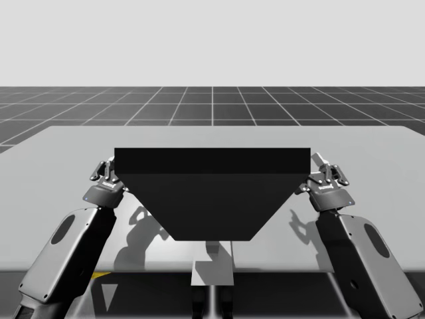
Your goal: Reach around the screen and pick up the object behind it.
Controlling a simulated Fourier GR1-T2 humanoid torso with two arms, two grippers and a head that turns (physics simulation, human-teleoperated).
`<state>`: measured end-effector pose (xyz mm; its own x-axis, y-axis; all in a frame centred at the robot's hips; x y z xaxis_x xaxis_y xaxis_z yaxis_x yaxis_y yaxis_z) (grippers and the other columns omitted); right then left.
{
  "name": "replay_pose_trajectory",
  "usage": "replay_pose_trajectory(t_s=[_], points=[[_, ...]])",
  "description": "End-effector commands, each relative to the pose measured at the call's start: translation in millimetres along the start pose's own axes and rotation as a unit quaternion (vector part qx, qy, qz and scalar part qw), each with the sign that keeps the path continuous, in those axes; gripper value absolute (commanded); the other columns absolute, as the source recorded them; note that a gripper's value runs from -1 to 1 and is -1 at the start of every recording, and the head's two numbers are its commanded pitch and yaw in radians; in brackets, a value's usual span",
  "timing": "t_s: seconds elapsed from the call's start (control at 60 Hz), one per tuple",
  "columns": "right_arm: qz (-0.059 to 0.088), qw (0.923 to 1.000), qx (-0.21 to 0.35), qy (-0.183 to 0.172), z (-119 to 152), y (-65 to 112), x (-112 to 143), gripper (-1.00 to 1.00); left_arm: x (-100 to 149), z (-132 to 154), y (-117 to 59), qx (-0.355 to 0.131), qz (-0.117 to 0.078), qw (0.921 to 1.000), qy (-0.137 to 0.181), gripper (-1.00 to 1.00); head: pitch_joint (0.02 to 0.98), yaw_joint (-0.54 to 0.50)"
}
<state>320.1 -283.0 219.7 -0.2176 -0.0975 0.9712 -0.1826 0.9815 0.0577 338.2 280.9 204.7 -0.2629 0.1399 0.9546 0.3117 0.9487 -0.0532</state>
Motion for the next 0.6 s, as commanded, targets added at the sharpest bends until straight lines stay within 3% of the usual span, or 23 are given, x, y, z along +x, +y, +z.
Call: replay_pose_trajectory(t_s=[0.017,0.067,0.183,0.333,0.467,0.6], points=[[0.011,0.9998,-0.015,-0.009,1.6,-1.7,-0.8,-1.0,-0.6,-0.3,0.3,0.0,0.0,1.0,0.001,-1.0,0.109,0.0],[0.002,0.9999,-0.008,-0.009,2.1,-2.2,0.1,-1.0,-0.6,-0.2,0.2,0.0,0.0,1.0,0.001,-1.0,0.109,0.0],[0.0,1.0,0.005,-0.007,0.9,-3.7,0.6,-1.0,-0.7,-0.1,-0.3,-0.002,-0.002,1.0,0.003,-1.0,0.109,0.0],[-0.011,0.9985,0.053,0.01,0.8,-3.6,-1.8,-1.0,1.2,6.0,0.6,-0.026,-0.004,0.9992,0.031,-1.0,0.108,0.0],[0.019,0.9964,0.083,0.002,5.8,-6.9,-1.8,-1.0,5.1,21.6,2.3,-0.063,-0.011,0.9965,0.053,-1.0,0.114,-0.01],[0.027,0.9904,0.136,0.001,13.6,-11.3,-4.6,-1.0,13.0,37.1,5.9,-0.117,-0.012,0.9908,0.067,-1.0,0.119,-0.01]])
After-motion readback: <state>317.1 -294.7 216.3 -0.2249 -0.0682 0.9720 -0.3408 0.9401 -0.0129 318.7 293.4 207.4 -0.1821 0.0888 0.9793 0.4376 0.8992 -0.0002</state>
